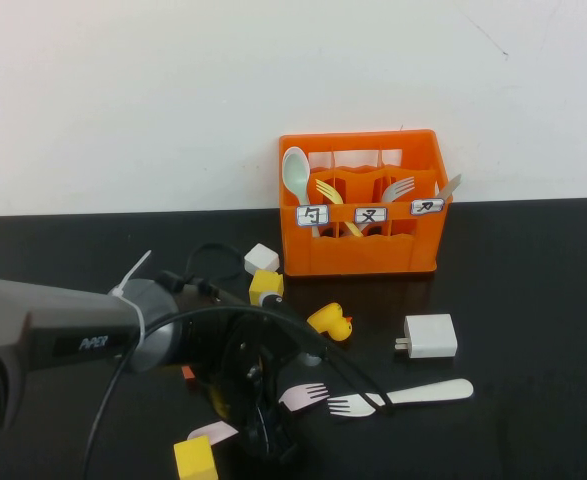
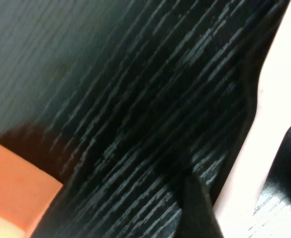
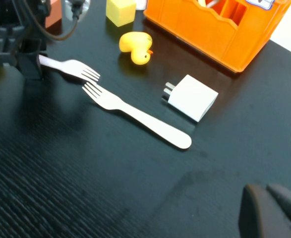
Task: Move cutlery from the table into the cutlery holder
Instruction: Pick up the fork
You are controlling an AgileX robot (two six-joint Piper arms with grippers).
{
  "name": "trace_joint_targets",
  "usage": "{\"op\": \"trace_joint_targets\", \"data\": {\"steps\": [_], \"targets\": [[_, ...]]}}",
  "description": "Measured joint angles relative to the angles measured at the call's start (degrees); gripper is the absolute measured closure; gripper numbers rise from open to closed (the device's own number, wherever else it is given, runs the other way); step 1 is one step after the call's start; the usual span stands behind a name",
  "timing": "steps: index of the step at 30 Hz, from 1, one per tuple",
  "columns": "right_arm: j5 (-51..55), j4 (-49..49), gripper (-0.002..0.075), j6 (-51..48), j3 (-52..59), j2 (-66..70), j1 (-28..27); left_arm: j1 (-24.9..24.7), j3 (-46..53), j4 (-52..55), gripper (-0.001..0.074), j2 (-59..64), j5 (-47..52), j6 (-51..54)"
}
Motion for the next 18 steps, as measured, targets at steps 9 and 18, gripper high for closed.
{"op": "trace_joint_targets", "data": {"steps": [9,18], "targets": [[0.00,0.00,0.0728,-0.06,0.00,0.00,0.00,0.00,-0.91,0.89,0.0455,2.03,-0.03,0.00],[0.00,0.00,0.0728,-0.06,0.00,0.00,0.00,-0.11,-1.10,1.83,0.0631,2.48,0.07,-2.73]]}}
